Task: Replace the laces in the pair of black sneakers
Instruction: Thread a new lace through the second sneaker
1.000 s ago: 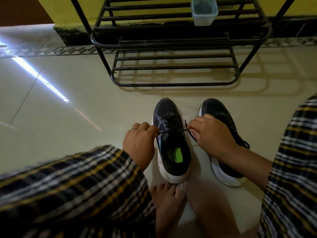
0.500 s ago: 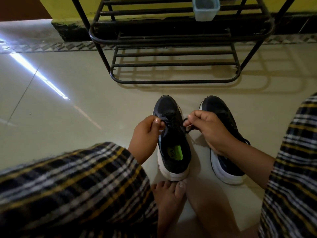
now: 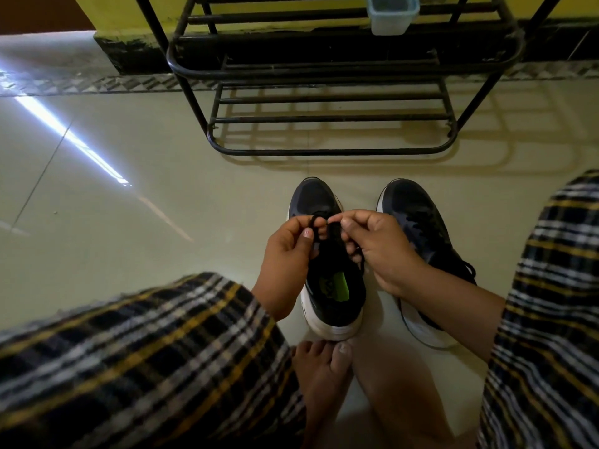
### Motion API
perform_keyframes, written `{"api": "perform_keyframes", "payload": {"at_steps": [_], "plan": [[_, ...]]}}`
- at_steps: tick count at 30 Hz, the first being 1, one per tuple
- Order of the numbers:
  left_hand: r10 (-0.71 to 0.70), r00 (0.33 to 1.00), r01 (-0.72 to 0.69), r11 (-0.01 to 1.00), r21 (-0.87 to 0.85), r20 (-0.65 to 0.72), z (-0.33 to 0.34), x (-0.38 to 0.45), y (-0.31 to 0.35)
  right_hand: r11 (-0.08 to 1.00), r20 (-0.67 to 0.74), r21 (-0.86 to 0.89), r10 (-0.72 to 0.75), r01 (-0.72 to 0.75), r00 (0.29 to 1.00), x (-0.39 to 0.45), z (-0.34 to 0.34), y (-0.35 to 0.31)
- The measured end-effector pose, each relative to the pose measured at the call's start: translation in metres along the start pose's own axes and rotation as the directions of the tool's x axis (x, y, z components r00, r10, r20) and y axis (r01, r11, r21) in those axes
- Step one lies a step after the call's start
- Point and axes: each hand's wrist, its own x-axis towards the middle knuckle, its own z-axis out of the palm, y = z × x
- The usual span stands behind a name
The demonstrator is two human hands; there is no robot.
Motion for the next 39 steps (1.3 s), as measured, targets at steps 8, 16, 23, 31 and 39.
{"api": "perform_keyframes", "payload": {"at_steps": [8, 16, 23, 31, 39], "plan": [[0.012, 0.999, -0.011, 1.000, -0.028, 0.032, -0.004, 0.001, -0.001, 0.815, 0.353, -0.579, 0.260, -0.008, 0.899, 0.003, -0.039, -0.047], [0.009, 0.998, -0.005, 0.998, -0.058, 0.056, -0.002, 0.000, 0.004, 0.997, 0.173, 0.050, -0.062, 0.055, 0.983, 0.007, -0.028, -0.029], [0.027, 0.997, -0.027, 1.000, -0.010, 0.070, 0.000, -0.001, 0.007, 0.968, 0.034, 0.238, 0.078, -0.084, 0.996, 0.004, -0.009, -0.013], [0.125, 0.979, -0.141, 0.986, 0.091, 0.161, 0.011, -0.003, 0.016, 0.981, 0.041, 0.188, 0.048, -0.055, 0.998, 0.002, -0.006, -0.015], [0.082, 0.992, -0.095, 0.987, 0.131, 0.096, 0.012, 0.003, 0.014, 0.998, 0.042, -0.028, 0.054, -0.053, 0.998, 0.003, -0.012, -0.006]]}}
